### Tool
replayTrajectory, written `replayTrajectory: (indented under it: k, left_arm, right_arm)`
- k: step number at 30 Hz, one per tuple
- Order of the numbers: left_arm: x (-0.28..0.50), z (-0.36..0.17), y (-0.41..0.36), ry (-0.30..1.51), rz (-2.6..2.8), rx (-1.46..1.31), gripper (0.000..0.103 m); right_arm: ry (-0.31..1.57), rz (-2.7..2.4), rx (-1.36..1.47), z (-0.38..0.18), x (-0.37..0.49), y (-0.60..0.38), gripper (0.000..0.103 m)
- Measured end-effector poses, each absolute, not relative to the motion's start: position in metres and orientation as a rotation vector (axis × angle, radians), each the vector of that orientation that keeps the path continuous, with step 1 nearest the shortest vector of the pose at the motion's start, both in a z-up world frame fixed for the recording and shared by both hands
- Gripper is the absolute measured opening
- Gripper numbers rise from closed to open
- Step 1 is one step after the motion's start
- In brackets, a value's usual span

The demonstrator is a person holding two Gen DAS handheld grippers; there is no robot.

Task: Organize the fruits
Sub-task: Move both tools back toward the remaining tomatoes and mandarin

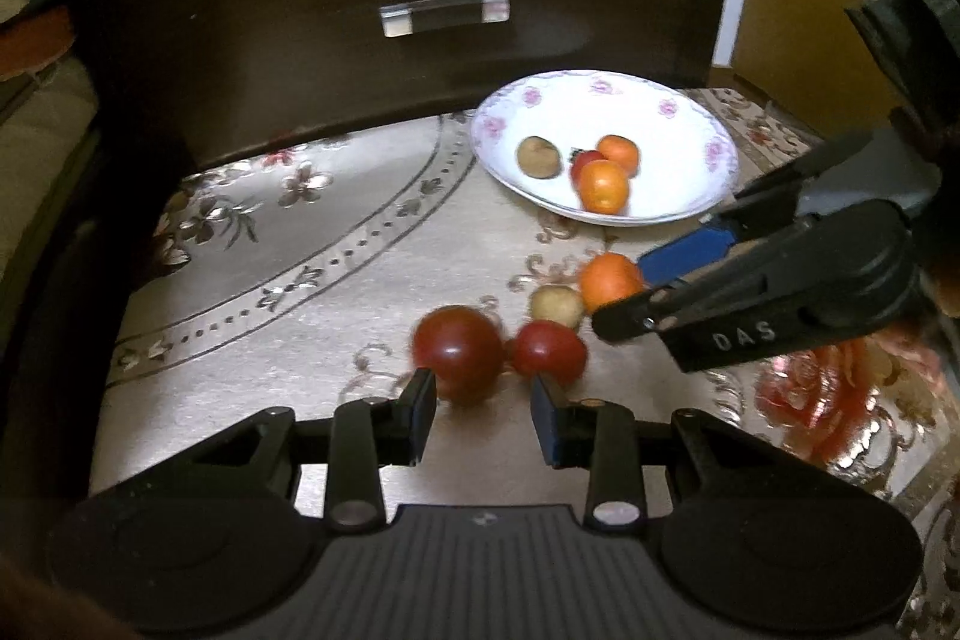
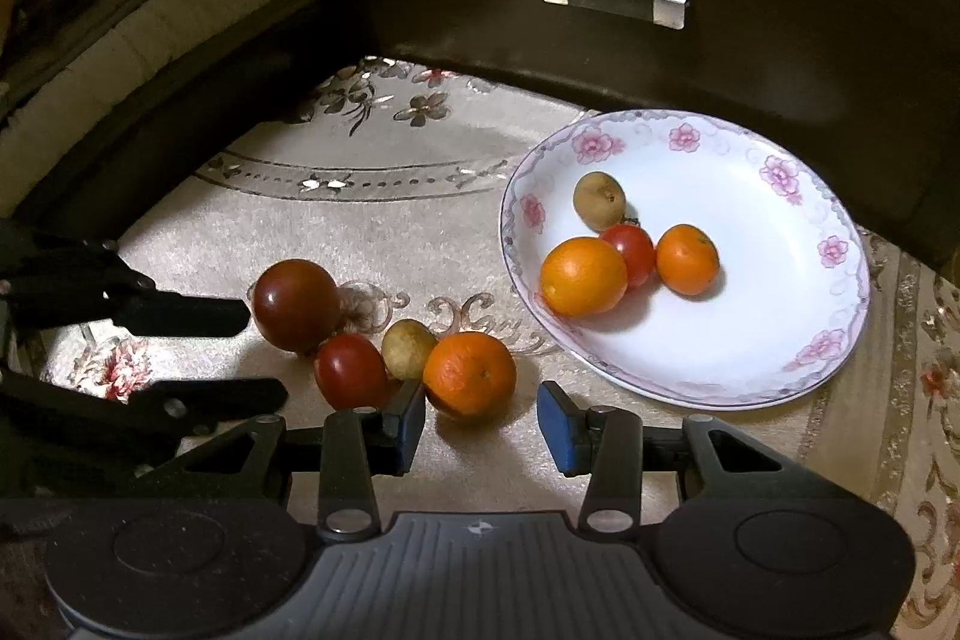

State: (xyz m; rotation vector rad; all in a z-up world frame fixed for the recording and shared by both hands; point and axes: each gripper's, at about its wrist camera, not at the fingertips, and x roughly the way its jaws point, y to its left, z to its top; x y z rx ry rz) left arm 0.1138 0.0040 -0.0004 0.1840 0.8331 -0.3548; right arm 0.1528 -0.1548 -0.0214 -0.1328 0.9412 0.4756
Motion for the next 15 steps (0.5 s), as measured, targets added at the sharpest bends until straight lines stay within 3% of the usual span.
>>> replayTrajectory:
  k: [15]
  left_arm:
    - [0.142,-0.012,0.009,0.819,-0.333,0.122,0.047]
  right_arm:
    - [0.946,0.478,-0.143,-0.026,0.154,-0.151,0.031]
